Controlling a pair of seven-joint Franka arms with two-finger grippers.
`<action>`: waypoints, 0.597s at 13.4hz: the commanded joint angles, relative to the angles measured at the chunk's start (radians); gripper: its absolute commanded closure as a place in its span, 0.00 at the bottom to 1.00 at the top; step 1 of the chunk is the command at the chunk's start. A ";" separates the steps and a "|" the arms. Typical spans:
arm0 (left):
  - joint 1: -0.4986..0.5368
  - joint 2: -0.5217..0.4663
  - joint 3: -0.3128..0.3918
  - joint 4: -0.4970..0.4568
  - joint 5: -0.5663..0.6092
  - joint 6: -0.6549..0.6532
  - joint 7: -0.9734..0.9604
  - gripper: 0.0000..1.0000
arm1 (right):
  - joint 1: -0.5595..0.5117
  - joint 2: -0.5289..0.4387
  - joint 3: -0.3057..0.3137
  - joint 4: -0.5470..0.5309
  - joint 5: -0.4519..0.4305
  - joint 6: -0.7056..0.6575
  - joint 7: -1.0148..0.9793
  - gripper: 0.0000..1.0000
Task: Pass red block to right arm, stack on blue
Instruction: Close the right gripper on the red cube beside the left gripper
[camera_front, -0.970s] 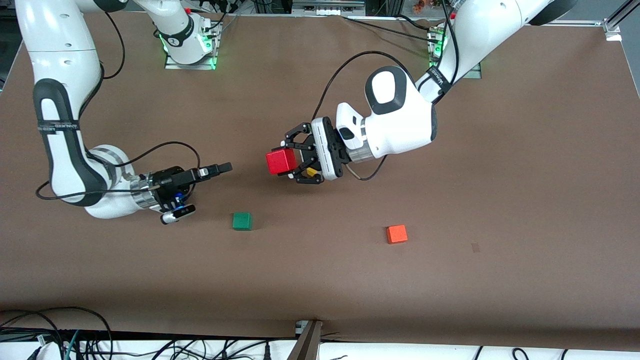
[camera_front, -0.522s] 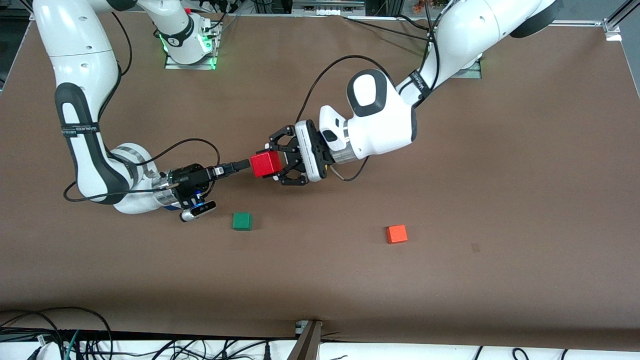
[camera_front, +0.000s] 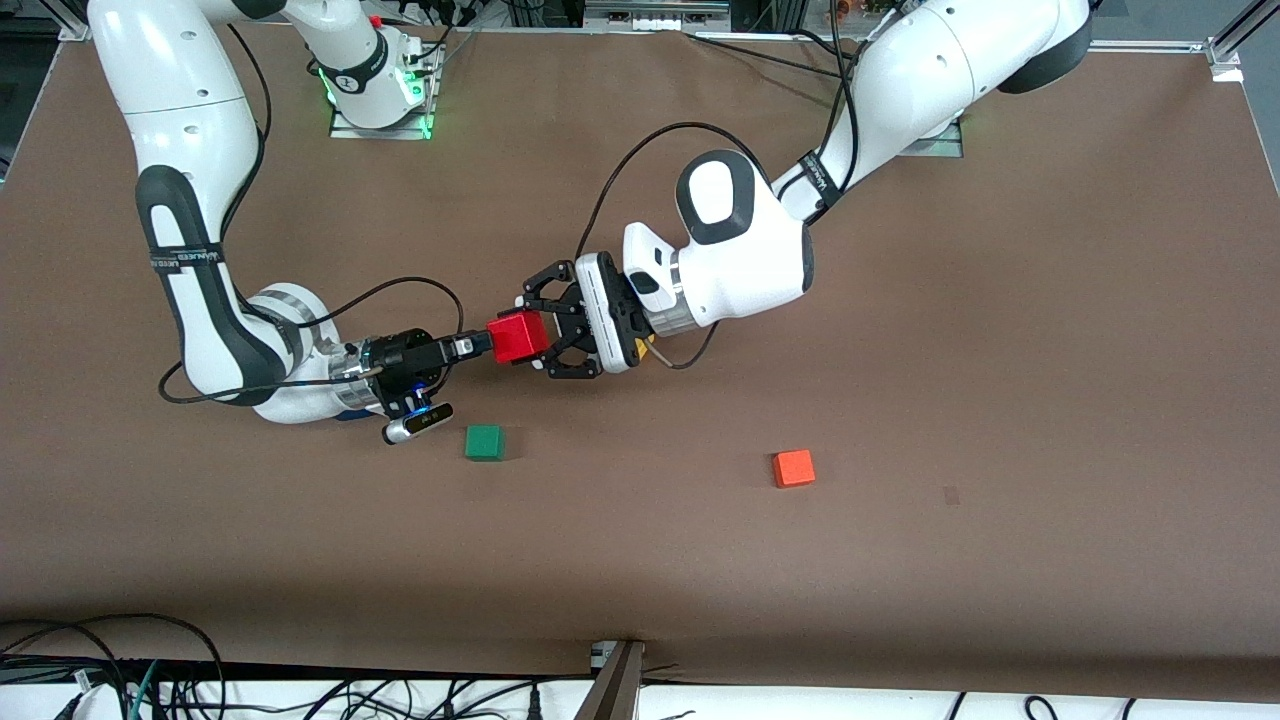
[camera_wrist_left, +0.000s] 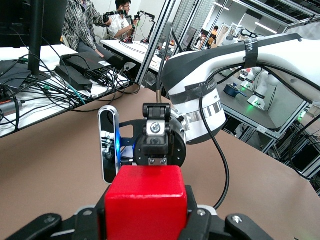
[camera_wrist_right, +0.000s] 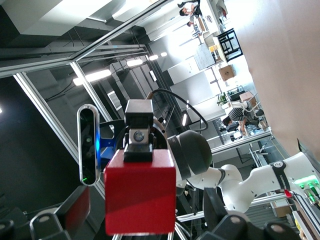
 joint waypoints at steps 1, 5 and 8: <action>-0.018 0.021 0.003 0.039 -0.029 0.010 0.035 1.00 | 0.006 -0.010 -0.003 -0.019 0.030 0.018 -0.023 0.00; -0.014 0.012 0.003 0.034 -0.027 0.009 0.030 1.00 | 0.003 -0.011 -0.003 -0.019 0.030 0.014 -0.021 0.65; -0.010 0.012 0.003 0.033 -0.030 0.009 0.027 1.00 | -0.002 -0.011 -0.003 -0.016 0.030 0.011 -0.017 0.82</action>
